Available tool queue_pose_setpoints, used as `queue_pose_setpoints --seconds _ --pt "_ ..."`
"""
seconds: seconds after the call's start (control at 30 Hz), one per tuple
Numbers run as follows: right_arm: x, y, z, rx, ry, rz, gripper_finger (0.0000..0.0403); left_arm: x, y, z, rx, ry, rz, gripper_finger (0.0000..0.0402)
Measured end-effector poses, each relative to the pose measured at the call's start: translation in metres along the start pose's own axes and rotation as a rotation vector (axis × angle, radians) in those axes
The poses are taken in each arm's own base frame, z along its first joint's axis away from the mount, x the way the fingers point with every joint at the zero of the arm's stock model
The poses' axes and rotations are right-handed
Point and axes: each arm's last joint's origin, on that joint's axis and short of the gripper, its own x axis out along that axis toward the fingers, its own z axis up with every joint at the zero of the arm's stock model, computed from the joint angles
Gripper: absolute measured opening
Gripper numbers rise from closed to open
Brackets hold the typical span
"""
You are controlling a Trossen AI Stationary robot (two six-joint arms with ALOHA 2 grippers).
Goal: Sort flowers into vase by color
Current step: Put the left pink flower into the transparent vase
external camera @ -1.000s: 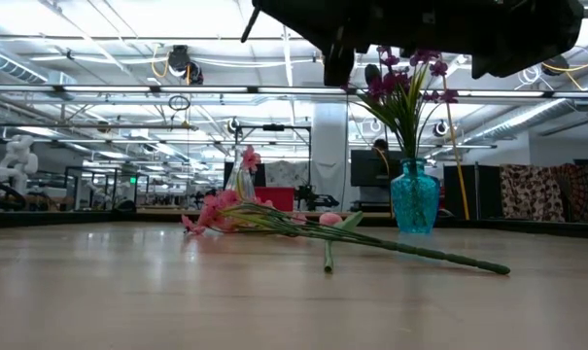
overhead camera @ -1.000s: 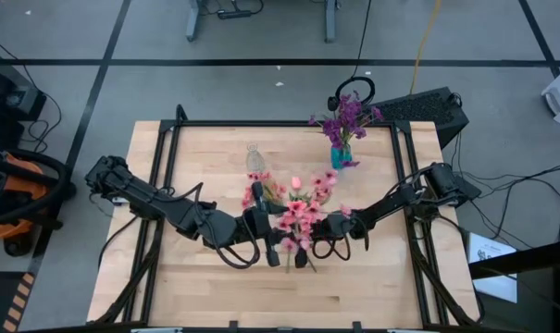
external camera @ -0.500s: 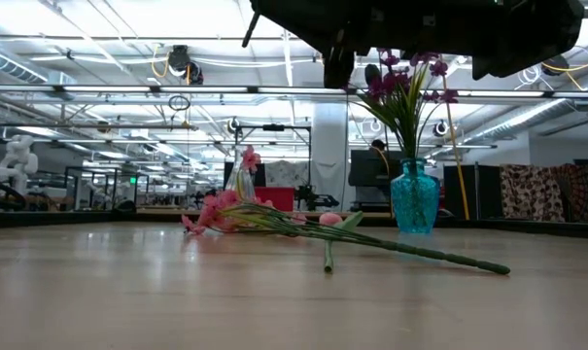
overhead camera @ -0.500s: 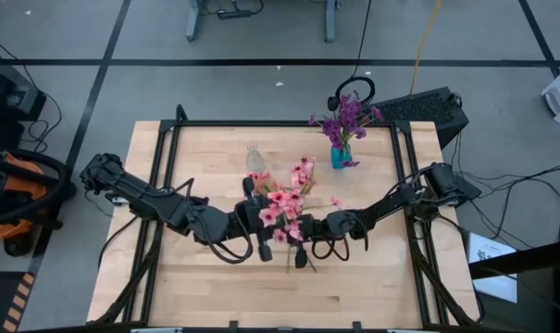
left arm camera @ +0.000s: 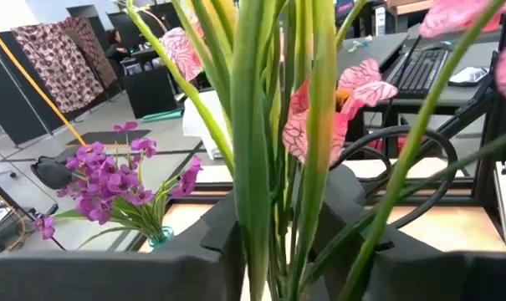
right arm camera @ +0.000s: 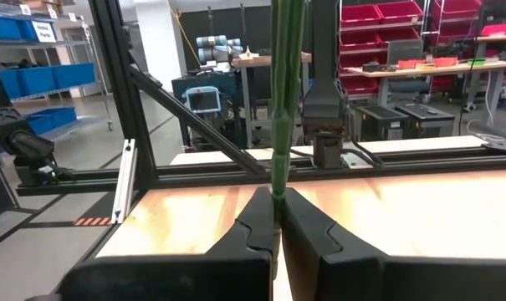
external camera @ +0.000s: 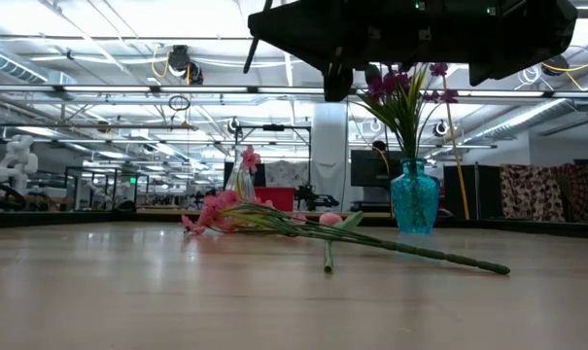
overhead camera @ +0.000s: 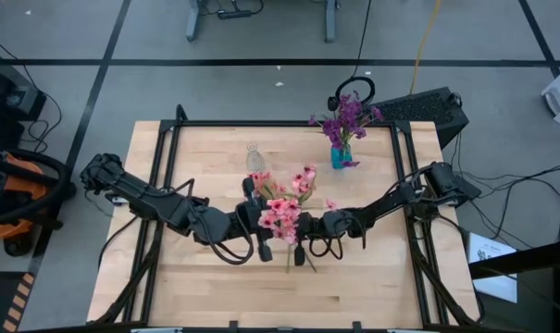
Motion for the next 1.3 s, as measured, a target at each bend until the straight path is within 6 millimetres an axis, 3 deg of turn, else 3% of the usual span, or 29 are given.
queue_pose_setpoints --seconds 0.23,0.43,0.83,1.03,1.3 --pt "0.0 0.0 -0.001 -0.005 0.006 0.001 0.0 0.0 0.0 -0.002 0.016 0.018 -0.002 0.0022" --pt "0.0 0.0 0.001 -0.002 -0.004 0.0 0.0034 -0.01 0.013 0.006 0.009 0.015 0.089 0.0015" --pt "-0.002 -0.003 -0.017 -0.007 0.167 -0.07 0.0151 -0.057 0.113 0.043 -0.023 -0.097 0.266 0.001" --pt "-0.003 -0.004 -0.022 0.01 0.223 -0.081 0.0166 -0.068 0.163 0.034 -0.06 -0.22 0.262 0.0009" --pt "-0.004 -0.004 -0.025 -0.023 0.252 -0.089 0.0164 -0.068 0.201 0.009 -0.052 -0.304 0.291 0.0009"
